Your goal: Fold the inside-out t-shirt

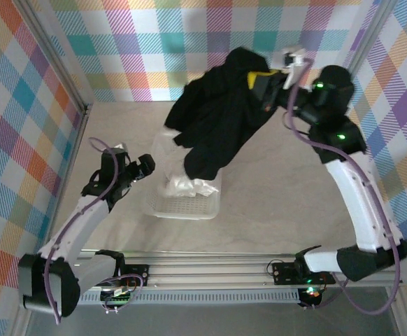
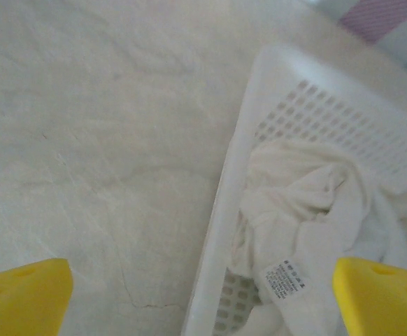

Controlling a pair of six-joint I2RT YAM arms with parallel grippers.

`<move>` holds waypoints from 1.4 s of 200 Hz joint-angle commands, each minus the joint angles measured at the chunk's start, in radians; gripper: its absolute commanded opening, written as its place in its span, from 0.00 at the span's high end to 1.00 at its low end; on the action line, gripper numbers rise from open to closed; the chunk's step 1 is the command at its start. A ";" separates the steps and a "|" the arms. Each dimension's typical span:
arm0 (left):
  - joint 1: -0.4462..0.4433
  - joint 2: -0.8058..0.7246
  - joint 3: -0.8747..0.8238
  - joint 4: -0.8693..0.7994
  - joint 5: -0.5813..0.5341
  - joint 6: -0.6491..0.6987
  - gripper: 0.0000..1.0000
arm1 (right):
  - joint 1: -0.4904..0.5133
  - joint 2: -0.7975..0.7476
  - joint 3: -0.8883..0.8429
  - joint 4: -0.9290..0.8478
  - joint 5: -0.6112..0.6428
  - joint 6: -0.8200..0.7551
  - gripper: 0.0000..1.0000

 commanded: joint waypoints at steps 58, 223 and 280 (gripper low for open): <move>-0.062 0.307 0.156 -0.068 -0.160 0.173 0.33 | -0.210 -0.003 -0.079 -0.171 0.135 0.007 1.00; 0.035 0.621 0.767 -0.244 -0.342 0.363 0.27 | -0.151 0.045 -0.538 -0.001 0.059 0.002 0.84; -0.097 0.669 0.732 -0.144 -0.207 0.270 0.22 | -0.099 0.171 -0.525 0.073 0.009 0.021 0.80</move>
